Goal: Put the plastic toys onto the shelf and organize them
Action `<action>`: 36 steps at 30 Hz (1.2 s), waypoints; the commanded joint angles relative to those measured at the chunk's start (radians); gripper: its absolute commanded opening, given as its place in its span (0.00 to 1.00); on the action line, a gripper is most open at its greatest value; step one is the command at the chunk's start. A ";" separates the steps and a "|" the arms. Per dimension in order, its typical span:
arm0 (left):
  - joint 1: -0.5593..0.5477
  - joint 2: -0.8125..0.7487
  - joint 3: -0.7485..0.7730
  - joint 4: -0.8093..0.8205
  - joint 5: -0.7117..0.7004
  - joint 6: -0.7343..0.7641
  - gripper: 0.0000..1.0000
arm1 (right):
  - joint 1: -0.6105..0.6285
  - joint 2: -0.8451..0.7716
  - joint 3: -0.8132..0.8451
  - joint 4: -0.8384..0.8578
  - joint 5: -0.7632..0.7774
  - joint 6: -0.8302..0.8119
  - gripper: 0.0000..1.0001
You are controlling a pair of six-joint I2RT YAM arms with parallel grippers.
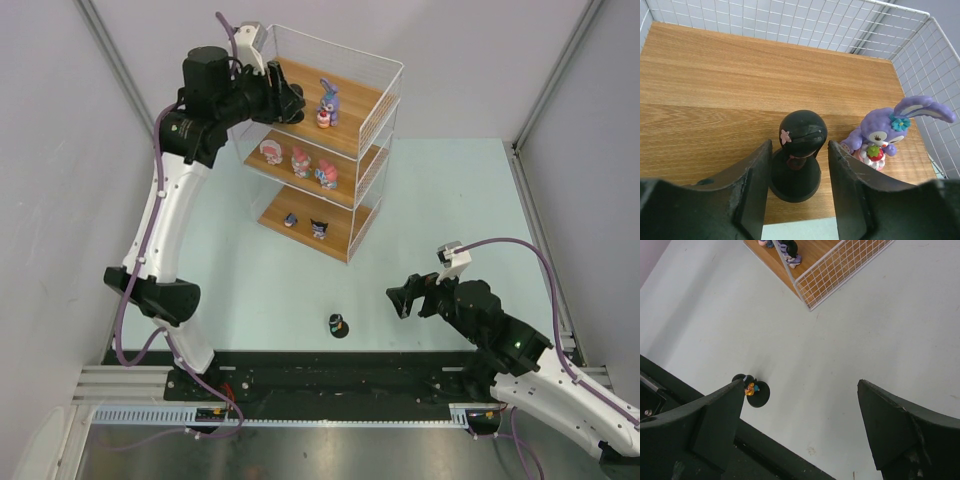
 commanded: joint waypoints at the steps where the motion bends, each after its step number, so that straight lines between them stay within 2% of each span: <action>1: -0.005 -0.026 -0.009 0.011 0.011 -0.014 0.55 | -0.005 -0.011 0.035 0.011 -0.005 -0.009 1.00; 29: 0.012 -0.133 -0.035 0.043 -0.005 -0.010 0.70 | -0.005 -0.017 0.035 0.011 -0.002 -0.012 1.00; 32: 0.012 -0.195 -0.072 0.052 -0.006 -0.010 0.72 | -0.005 -0.017 0.035 0.011 0.003 -0.012 1.00; 36: 0.012 -0.337 -0.248 0.113 -0.057 -0.021 0.73 | -0.003 -0.014 0.033 0.011 0.008 -0.014 1.00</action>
